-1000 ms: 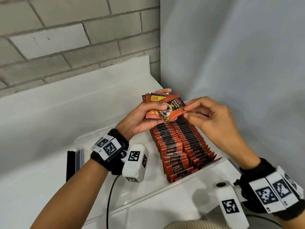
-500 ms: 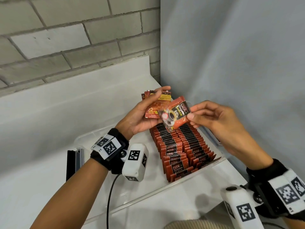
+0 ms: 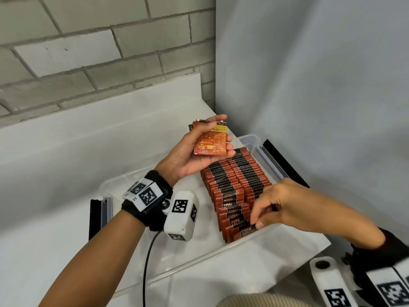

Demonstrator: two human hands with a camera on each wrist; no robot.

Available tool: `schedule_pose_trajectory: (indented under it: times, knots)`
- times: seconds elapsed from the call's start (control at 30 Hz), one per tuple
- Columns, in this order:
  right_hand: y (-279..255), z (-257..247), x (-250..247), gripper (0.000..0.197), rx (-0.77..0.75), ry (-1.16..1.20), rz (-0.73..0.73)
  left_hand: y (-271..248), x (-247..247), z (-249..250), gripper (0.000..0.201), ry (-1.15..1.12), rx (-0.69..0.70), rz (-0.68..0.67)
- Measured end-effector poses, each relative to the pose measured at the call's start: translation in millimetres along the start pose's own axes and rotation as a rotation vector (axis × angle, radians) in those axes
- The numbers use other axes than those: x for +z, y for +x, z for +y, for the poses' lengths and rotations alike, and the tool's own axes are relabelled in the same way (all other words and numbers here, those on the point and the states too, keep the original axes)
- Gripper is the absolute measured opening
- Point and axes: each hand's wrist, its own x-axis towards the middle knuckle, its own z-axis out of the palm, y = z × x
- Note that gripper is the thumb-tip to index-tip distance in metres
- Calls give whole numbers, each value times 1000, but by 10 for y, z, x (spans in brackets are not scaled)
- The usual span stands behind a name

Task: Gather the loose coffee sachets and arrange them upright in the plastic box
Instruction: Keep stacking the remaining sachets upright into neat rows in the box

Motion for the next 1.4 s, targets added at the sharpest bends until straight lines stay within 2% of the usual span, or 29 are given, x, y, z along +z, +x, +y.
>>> schedule_pose_trajectory:
  times: [0.13,0.23,0.33,0.5,0.67,0.8,0.9,1.03,1.17,1.33,1.4]
  knots:
    - [52,43,7,11,-21,-82,-24,-6,8,0,54,-26,7,6]
    - [89,51,11,12,-24,-113,-51,-10,21,6,43,-17,10,53]
    - [116,35,11,13,-25,-120,-76,-21,36,12,43,-30,3,76]
    - [133,47,8,14,-7,-113,-94,-31,57,22,43,-43,-2,73]
    - [122,49,-41,15,39,-12,-91,-25,62,7,42,-39,1,54]
    - [134,6,-112,9,91,50,48,-19,66,-12,42,-11,-6,27]
    - [187,-49,-126,4,125,170,270,-18,58,-21,43,44,-1,5]
    - [296,-80,-135,23,174,300,486,-7,41,-27,52,151,22,-19]
    - [393,-98,-128,32,216,359,590,9,38,-41,61,166,22,-31]
    - [479,-112,-105,19,216,357,672,14,42,-55,61,175,11,-22]
    - [484,-107,-111,15,198,419,724,-2,67,-43,67,146,-23,3]
